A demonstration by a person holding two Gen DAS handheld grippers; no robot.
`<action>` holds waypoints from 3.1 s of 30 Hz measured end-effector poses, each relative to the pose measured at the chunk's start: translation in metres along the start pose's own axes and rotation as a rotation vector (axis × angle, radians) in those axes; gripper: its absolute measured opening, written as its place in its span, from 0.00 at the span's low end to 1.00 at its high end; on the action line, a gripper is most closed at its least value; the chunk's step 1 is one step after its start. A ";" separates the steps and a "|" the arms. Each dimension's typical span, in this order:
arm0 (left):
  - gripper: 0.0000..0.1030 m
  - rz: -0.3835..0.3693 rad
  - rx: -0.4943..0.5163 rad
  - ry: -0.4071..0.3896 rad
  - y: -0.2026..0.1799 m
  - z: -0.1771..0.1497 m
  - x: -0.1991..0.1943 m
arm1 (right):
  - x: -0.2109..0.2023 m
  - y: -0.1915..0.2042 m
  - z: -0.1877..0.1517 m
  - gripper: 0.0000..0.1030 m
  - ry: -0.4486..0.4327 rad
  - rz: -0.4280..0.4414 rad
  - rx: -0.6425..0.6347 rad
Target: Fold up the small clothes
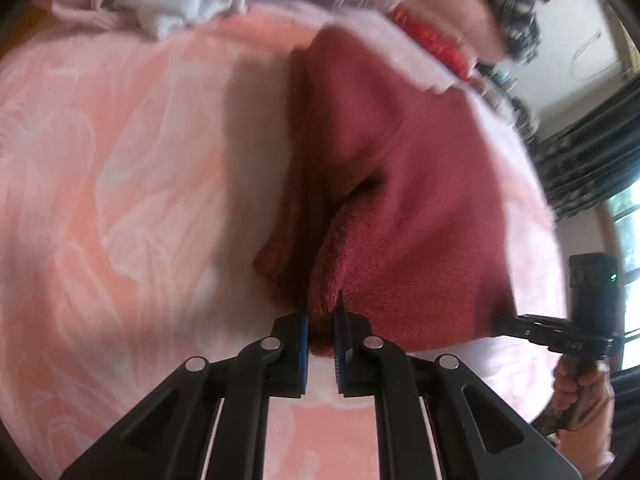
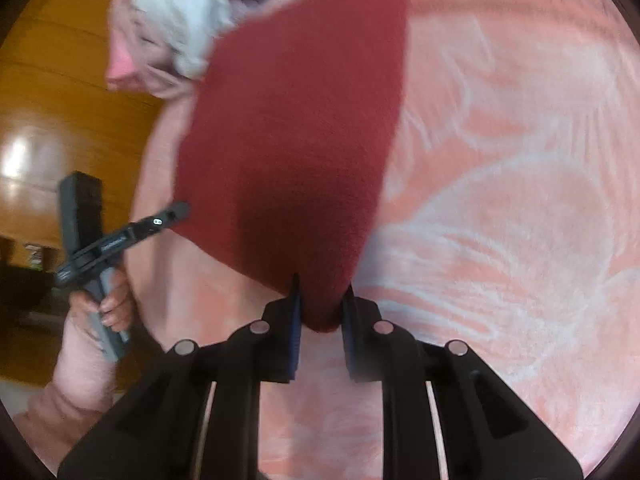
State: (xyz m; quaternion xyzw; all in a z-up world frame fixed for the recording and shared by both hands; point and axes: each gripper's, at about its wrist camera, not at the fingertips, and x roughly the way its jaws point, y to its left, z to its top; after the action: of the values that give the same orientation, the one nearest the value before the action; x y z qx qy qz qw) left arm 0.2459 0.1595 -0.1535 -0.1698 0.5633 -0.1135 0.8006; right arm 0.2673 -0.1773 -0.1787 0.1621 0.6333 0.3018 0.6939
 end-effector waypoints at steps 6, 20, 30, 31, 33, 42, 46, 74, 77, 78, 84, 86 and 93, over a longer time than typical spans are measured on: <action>0.13 0.045 0.050 0.003 -0.013 -0.006 0.006 | -0.003 0.000 0.002 0.30 0.008 -0.010 -0.043; 0.57 -0.007 -0.051 -0.059 -0.011 0.120 -0.005 | -0.047 0.013 0.065 0.67 -0.130 -0.077 -0.100; 0.08 -0.062 -0.042 -0.169 -0.024 0.150 0.007 | -0.020 -0.004 0.067 0.67 -0.108 -0.107 -0.092; 0.08 -0.007 -0.008 -0.204 -0.023 0.151 0.005 | -0.017 -0.005 0.068 0.67 -0.105 -0.099 -0.088; 0.08 0.047 -0.025 -0.169 -0.009 0.154 0.020 | -0.013 -0.008 0.070 0.67 -0.098 -0.085 -0.074; 0.54 -0.077 -0.049 -0.123 -0.004 0.135 0.012 | -0.021 -0.001 0.078 0.68 -0.122 -0.061 -0.046; 0.75 -0.151 -0.046 -0.065 0.000 0.116 0.002 | -0.026 0.003 0.087 0.73 -0.136 -0.053 -0.039; 0.29 -0.180 0.014 0.001 -0.020 0.096 0.044 | -0.018 0.001 0.098 0.41 -0.124 0.072 -0.002; 0.29 -0.214 0.003 -0.003 -0.034 0.085 0.034 | -0.038 0.001 0.084 0.41 -0.128 0.069 -0.025; 0.29 -0.224 0.006 -0.004 -0.039 0.082 0.031 | -0.045 -0.001 0.079 0.41 -0.130 0.069 -0.028; 0.28 -0.301 -0.006 -0.004 -0.084 0.032 0.019 | -0.102 -0.022 0.020 0.41 -0.138 0.069 -0.041; 0.29 -0.309 0.007 0.002 -0.098 0.011 0.020 | -0.110 -0.033 -0.004 0.41 -0.127 0.071 -0.026; 0.33 -0.225 0.066 -0.007 -0.117 -0.040 0.051 | -0.080 -0.082 -0.049 0.46 -0.105 0.035 0.043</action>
State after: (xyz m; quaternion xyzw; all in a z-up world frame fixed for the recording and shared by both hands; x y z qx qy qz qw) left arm 0.2269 0.0273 -0.1630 -0.2060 0.5337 -0.2207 0.7899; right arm 0.2357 -0.2979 -0.1729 0.2039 0.5994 0.2913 0.7171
